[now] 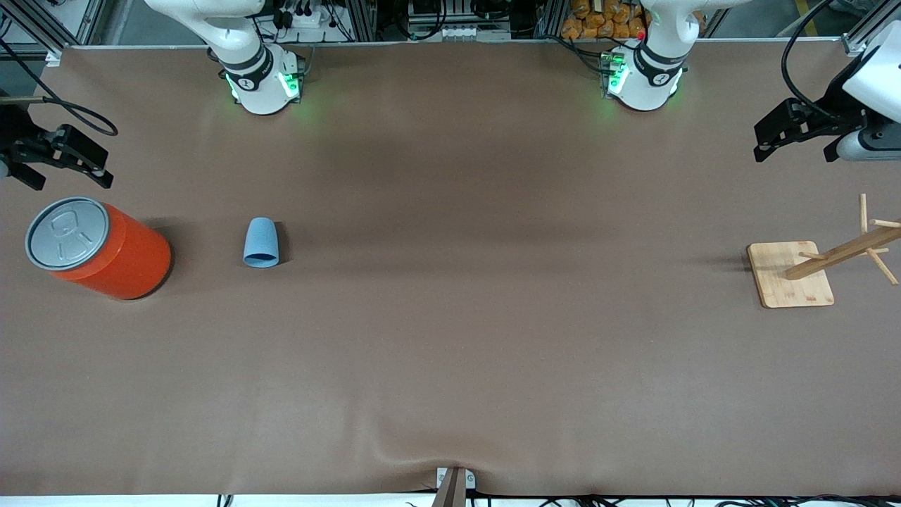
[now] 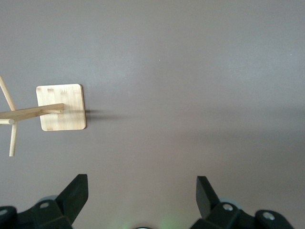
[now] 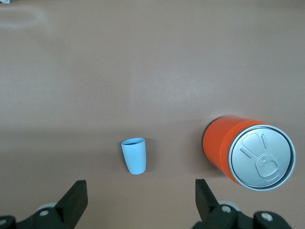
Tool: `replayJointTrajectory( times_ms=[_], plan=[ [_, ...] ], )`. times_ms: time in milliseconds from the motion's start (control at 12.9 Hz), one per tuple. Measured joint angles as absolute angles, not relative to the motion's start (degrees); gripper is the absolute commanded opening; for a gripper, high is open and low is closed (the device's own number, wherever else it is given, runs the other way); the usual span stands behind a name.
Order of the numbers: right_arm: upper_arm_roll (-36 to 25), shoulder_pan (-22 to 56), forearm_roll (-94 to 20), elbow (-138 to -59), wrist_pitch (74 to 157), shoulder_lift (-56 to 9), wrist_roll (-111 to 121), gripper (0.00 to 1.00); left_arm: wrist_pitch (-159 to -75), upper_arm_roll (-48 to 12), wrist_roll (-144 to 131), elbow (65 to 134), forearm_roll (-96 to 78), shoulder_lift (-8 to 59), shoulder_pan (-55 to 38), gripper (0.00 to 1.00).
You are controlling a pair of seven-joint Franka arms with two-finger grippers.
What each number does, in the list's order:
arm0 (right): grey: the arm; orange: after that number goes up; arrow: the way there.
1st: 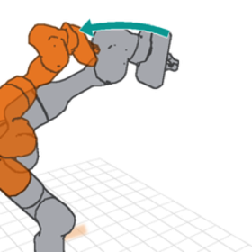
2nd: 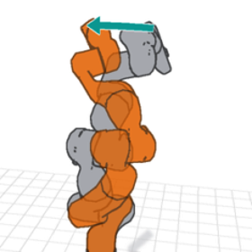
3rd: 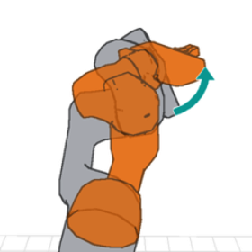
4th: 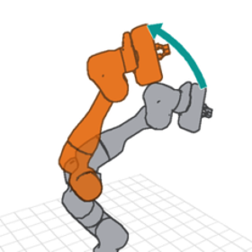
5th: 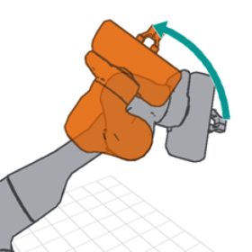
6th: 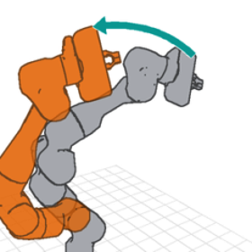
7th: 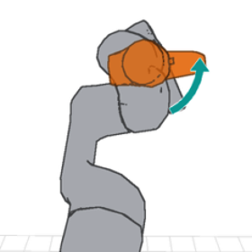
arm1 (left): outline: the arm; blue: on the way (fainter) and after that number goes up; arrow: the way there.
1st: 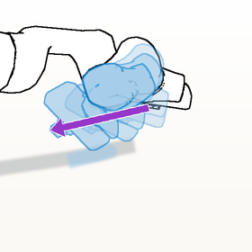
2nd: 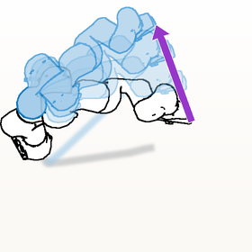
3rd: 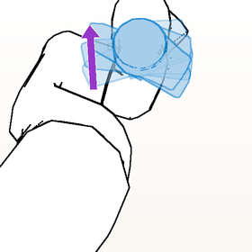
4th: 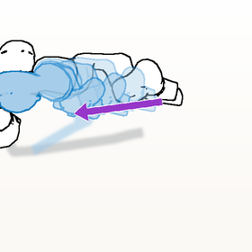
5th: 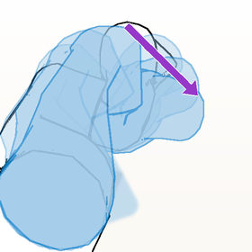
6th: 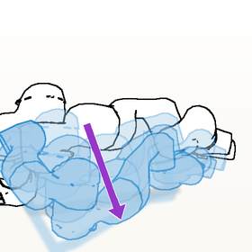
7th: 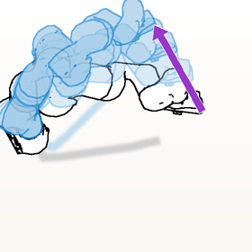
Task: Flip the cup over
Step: 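Move the right gripper down toward the upside-down blue cup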
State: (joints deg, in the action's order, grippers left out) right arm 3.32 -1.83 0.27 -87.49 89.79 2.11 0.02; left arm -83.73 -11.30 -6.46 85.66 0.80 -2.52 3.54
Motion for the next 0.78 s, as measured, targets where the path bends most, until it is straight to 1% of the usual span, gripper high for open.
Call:
replayJointTrajectory(
  times_ms=[543, 776],
  plan=[
    [3.33, -1.83, 0.26, -87.49, 88.57, 2.05, 0.03, 1.0, -83.2, -10.97, -6.46, 85.33, 0.8, -2.52, 3.58, 1.0],
    [3.32, -1.84, 0.26, -87.51, 88.47, 1.04, 0.13, 1.0, -83.2, -10.92, -6.46, 85.0, 0.8, -2.52, 3.63, 1.0]
  ],
)
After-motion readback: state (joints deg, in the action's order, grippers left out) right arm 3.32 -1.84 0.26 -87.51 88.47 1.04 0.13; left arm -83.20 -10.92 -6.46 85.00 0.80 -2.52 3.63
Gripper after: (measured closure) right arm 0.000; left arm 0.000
